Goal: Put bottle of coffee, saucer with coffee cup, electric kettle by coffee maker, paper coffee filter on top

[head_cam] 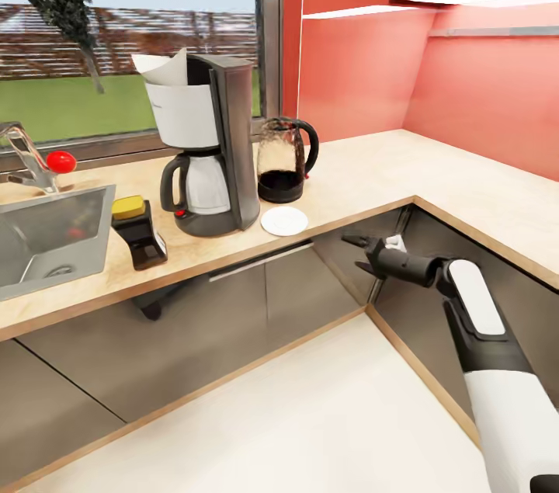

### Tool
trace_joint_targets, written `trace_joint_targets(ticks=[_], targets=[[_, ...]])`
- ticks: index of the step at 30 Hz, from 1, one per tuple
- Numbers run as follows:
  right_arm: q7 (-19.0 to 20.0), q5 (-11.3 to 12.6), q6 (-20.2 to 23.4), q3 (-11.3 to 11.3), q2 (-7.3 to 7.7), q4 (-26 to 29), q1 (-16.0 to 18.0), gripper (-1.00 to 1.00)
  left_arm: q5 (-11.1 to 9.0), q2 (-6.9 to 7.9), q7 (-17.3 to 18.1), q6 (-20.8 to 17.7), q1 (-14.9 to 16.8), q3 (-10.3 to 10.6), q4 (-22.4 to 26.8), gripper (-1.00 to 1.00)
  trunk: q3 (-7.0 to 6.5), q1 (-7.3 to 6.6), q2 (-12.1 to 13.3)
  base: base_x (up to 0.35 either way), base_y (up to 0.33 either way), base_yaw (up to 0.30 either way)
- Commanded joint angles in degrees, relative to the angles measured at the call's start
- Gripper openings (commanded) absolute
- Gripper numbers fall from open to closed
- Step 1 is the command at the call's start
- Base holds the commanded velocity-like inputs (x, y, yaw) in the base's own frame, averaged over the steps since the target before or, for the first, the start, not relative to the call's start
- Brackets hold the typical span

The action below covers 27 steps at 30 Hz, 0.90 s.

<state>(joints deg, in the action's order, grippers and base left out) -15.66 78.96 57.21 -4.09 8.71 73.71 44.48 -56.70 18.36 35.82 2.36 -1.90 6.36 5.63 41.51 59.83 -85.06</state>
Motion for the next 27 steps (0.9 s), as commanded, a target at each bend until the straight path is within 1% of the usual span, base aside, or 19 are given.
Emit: trace_joint_targets(ticks=[1,3,4,5,8,10,11,12,14,15,16,17,19,20,21,24,25,26,27], targets=[[1.38,0.34,0.16,-0.03,0.11,0.82,-1.37,1.00,-0.34,0.02,0.03,0.24,-0.03,0.47,0.08,1.00,0.04,0.00,-0.02,-0.078,0.038,0.000],[5.45,-2.23,0.13,0.00,0.33,4.02,-5.57,1.00,-0.34,0.01,0.04,0.21,-0.03,0.49,0.08,1.00,0.04,0.00,-0.02,-0.138,0.085,0.000],[6.12,-3.21,0.13,0.01,0.35,4.66,-6.46,1.00,-0.34,0.03,0.04,0.21,-0.03,0.49,0.08,1.00,0.04,0.00,-0.02,-0.126,0.081,0.000],[7.81,-5.49,0.10,-0.01,0.40,5.75,-8.21,1.00,-0.34,0.02,0.04,0.20,-0.03,0.49,0.08,1.00,0.04,0.00,-0.02,-0.081,0.052,0.000],[12.87,-10.12,-0.01,-0.03,0.59,6.73,-11.02,1.00,-0.34,0.02,0.04,0.19,-0.03,0.49,0.08,1.00,0.04,0.00,-0.02,-0.050,0.032,0.000],[21.16,-17.06,-0.73,-0.04,1.18,7.34,-14.47,1.00,-0.34,0.01,0.04,0.19,-0.03,0.49,0.08,1.00,0.04,0.00,-0.02,-0.022,0.014,0.000],[23.55,-19.19,-1.40,-0.04,1.33,7.42,-15.39,1.00,-0.34,0.01,0.04,0.19,-0.03,0.49,0.08,1.00,0.04,0.00,-0.02,-0.014,0.009,0.000],[28.76,-24.12,-4.01,-0.04,1.58,7.51,-17.49,1.00,-0.34,0.01,0.04,0.19,-0.03,0.49,0.08,1.00,0.04,0.00,-0.02,-0.009,0.006,0.000],[34.16,-29.55,-7.68,-0.04,1.74,7.49,-19.77,1.00,-0.34,0.01,0.04,0.19,-0.03,0.49,0.08,1.00,0.04,0.00,-0.02,-0.006,0.004,0.000],[39.70,-34.94,-11.33,-0.09,1.84,7.36,-21.91,1.00,-0.34,0.01,0.04,0.19,-0.03,0.49,0.08,1.00,0.04,0.00,-0.02,-0.004,0.002,0.000],[42.35,-37.43,-12.83,-0.12,1.87,7.25,-22.82,1.00,-0.34,0.01,0.04,0.21,-0.03,0.49,0.08,1.00,0.04,0.00,-0.02,-0.003,0.002,0.000],[47.17,-41.87,-15.03,-0.19,1.89,6.77,-24.31,1.00,-0.34,0.02,0.04,0.22,-0.03,0.47,0.08,1.00,0.04,0.00,-0.02,-0.002,0.001,0.000],[51.04,-45.44,-16.45,-0.28,1.91,5.65,-25.32,1.00,-0.34,0.02,0.04,0.24,-0.03,0.43,0.08,1.00,0.04,0.00,-0.02,-0.001,0.001,0.000],[53.87,-48.00,-17.38,-0.35,1.95,3.77,-26.02,1.00,-0.34,0.03,0.07,0.25,-0.03,0.39,0.08,1.00,0.04,0.00,-0.02,0.000,0.000,0.000],[55.73,-49.70,-18.00,-0.40,1.97,1.33,-26.46,1.00,-0.34,0.06,0.09,0.26,-0.03,0.33,0.08,1.00,0.04,0.00,-0.02,0.000,0.000,0.000],[57.32,-51.70,-19.06,-0.40,1.99,-3.86,-26.88,1.00,-0.34,0.08,0.11,0.27,-0.03,0.26,0.08,1.00,0.04,0.00,-0.02,0.000,0.000,0.000],[57.92,-53.67,-20.98,-0.38,2.00,-8.65,-27.05,1.00,-0.36,0.08,0.08,0.27,-0.03,0.17,0.08,1.00,0.04,0.00,-0.02,0.000,0.000,0.000],[58.14,-54.91,-22.46,-0.35,2.01,-11.31,-27.11,1.00,-0.37,0.09,0.07,0.27,-0.03,0.13,0.08,1.00,0.04,0.00,-0.02,0.000,0.000,0.000],[58.77,-60.48,-30.66,-0.29,2.01,-22.46,-27.25,1.00,-0.39,0.09,0.02,0.27,-0.03,0.02,0.08,1.00,0.04,0.00,-0.02,0.000,0.000,0.000]])
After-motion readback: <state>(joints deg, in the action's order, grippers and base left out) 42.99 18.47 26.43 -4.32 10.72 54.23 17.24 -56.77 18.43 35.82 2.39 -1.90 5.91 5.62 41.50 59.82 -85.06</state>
